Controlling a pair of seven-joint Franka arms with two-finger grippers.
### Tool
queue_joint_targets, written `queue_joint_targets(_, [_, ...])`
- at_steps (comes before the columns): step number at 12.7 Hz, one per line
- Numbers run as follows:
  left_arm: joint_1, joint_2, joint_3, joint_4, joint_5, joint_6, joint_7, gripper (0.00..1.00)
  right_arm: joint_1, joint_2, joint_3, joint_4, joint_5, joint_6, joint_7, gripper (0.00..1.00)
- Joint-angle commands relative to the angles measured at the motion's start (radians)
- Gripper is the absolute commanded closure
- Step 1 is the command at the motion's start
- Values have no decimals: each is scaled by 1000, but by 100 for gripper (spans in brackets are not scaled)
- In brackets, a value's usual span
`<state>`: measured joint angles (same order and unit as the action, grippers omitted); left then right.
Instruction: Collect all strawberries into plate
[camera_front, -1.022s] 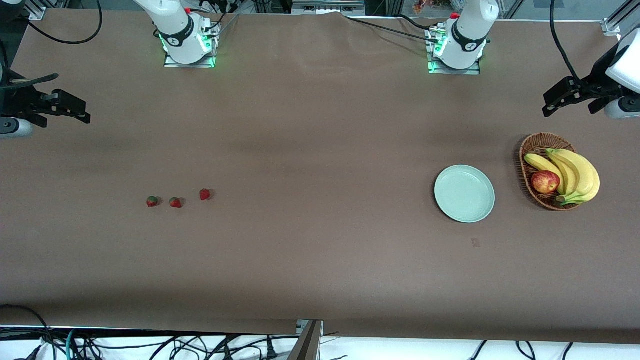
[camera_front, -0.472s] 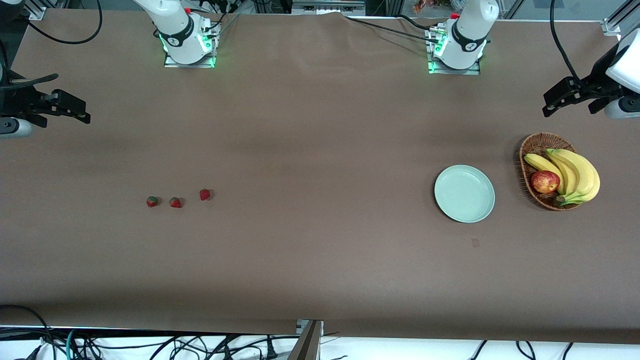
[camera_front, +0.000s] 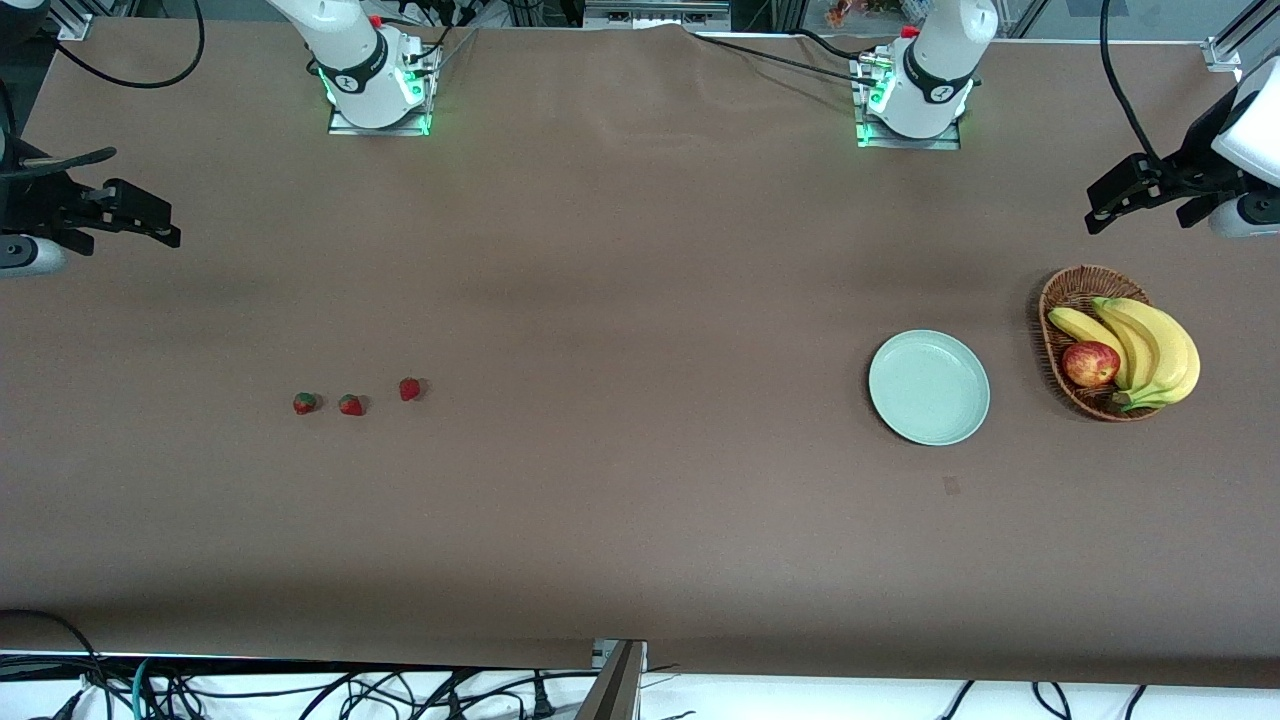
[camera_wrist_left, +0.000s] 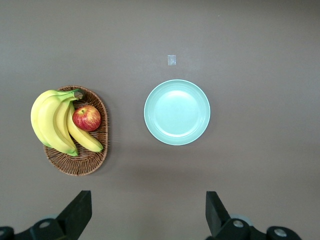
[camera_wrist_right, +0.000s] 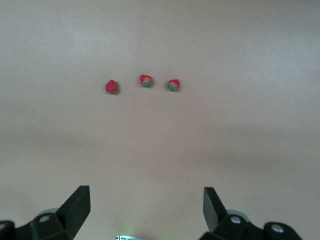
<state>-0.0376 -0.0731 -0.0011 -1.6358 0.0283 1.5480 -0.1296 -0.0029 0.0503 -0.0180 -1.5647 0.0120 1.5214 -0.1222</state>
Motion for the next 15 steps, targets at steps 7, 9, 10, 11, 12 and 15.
queue_joint_targets(7, [-7, 12, -13, 33, 21, -22, 4, 0, -12, 43, 10, 22, 0, 16, 9, 0])
queue_joint_targets(9, [-7, 12, -13, 33, 21, -22, 4, 0, -11, 95, 12, 18, 6, 60, 12, 0])
queue_joint_targets(10, [-5, 12, -13, 33, 21, -22, 4, 0, -11, 105, 12, 18, 19, 66, 10, 0])
queue_joint_targets(11, [-5, 12, -13, 33, 21, -22, 4, 0, -11, 109, 12, 20, 23, 75, 10, 0])
queue_joint_targets(12, [-5, 12, -13, 33, 21, -22, 4, 0, -9, 127, 12, 20, 22, 77, 10, 0])
queue_joint_targets(15, [-5, 12, -13, 33, 21, -22, 4, 0, -3, 163, 20, 20, 13, 94, 10, 0])
